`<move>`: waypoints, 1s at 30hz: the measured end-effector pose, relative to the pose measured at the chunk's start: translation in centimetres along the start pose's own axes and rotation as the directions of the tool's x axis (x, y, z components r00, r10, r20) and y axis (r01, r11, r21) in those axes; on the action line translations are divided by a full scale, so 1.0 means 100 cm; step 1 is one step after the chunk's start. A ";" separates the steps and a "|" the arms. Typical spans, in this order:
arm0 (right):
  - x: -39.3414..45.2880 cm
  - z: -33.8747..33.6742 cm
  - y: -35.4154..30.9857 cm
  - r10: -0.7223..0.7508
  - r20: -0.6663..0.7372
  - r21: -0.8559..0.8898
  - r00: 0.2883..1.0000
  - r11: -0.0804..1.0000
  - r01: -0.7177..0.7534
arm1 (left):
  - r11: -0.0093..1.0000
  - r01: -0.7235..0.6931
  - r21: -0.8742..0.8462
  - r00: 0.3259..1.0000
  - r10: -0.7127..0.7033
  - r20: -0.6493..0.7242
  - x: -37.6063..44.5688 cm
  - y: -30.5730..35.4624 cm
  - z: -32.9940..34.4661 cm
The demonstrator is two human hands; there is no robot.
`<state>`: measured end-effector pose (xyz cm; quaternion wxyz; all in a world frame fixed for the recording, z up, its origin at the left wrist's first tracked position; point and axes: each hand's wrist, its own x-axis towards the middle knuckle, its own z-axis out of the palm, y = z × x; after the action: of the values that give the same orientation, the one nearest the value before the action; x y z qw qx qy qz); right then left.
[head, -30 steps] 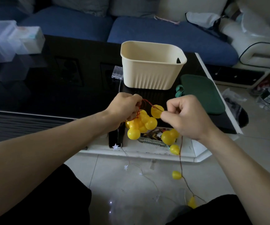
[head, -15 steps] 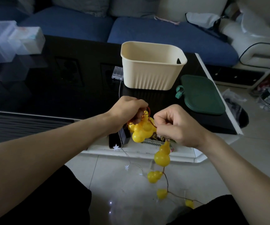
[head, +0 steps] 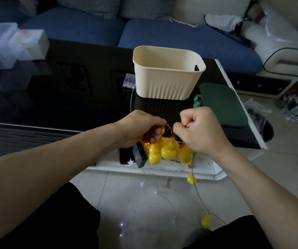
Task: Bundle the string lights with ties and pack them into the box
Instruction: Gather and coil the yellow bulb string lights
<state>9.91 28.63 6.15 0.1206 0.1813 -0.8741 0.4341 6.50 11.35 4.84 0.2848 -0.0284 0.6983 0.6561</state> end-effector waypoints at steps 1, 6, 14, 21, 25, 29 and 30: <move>0.001 -0.003 0.000 -0.020 -0.030 0.022 0.999 1.000 0.020 | 1.000 0.000 -0.002 1.000 0.000 0.006 -0.001 0.000 0.001; -0.004 0.006 0.005 0.072 0.206 0.056 0.976 0.995 -0.085 | 0.989 0.047 -0.142 0.998 -0.042 0.039 -0.003 0.003 0.005; -0.005 0.011 0.014 0.265 0.378 0.264 0.887 0.888 -0.378 | 0.885 0.111 -0.452 0.993 -0.112 0.025 -0.004 0.011 0.002; -0.008 0.016 0.008 0.304 0.431 -0.026 0.849 0.945 -0.325 | 0.808 0.004 -0.589 0.999 -0.033 -0.038 -0.002 0.014 0.004; -0.009 0.023 0.002 0.260 0.389 -0.102 0.884 0.966 -0.239 | 0.847 0.015 -0.531 0.998 -0.046 -0.045 0.000 0.009 0.007; -0.010 0.024 0.002 0.251 0.470 -0.168 0.846 0.967 -0.193 | 0.871 0.023 -0.492 0.999 -0.043 -0.029 -0.001 0.004 0.009; -0.010 0.023 0.002 0.250 0.480 -0.187 0.841 0.966 -0.180 | 0.873 0.020 -0.488 0.999 -0.035 -0.022 -0.002 0.004 0.009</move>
<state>10.64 27.10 4.31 -0.1473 0.1794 -0.9175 0.3231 6.80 12.23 5.29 0.2671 -0.1193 0.5142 0.8063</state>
